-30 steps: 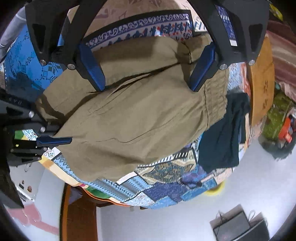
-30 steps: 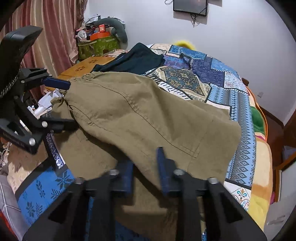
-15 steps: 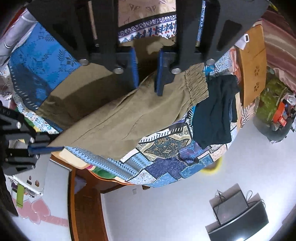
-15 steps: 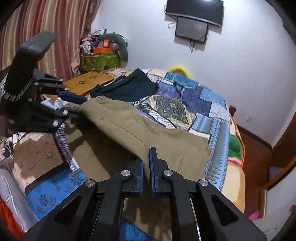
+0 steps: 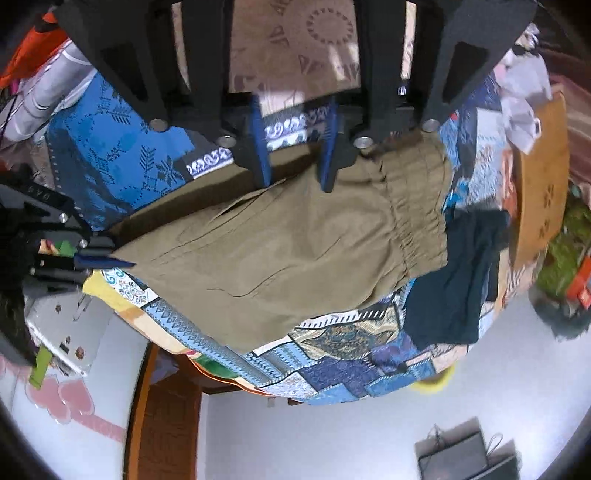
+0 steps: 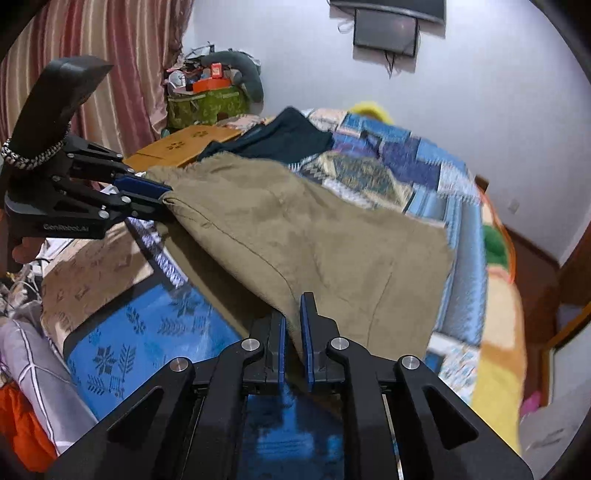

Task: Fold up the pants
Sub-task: 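Lay the folded pants on the quilt and open both grippers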

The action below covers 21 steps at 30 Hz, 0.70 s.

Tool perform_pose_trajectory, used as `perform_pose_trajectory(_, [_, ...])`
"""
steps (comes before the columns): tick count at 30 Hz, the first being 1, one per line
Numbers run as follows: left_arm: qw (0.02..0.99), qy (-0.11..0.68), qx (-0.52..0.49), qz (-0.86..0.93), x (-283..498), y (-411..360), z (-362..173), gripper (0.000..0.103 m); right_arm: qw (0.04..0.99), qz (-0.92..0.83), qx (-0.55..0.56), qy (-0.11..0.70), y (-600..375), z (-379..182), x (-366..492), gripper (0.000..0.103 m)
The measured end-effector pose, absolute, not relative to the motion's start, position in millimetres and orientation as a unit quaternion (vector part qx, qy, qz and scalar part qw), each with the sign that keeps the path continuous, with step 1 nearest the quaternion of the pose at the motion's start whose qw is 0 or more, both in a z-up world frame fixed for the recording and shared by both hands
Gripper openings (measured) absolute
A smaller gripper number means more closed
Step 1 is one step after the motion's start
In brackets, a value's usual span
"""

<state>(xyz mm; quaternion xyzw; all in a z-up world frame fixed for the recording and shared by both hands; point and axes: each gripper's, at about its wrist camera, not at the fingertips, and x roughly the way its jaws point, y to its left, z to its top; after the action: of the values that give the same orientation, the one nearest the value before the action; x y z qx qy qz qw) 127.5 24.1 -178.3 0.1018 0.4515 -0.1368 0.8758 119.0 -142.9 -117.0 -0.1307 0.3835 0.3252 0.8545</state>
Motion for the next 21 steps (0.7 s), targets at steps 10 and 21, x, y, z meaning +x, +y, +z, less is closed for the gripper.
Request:
perform_pose_trajectory(10, [0.896,0.435,0.003,-0.085,118,86,-154,0.069,0.851,0.325,-0.039,0.411,-171,-108,112,0.019])
perform_pose_trajectory(21, [0.879,0.464,-0.085,-0.060,160,123,-173,0.075,0.881,0.280,-0.011,0.380,-179,-92,136,0.034])
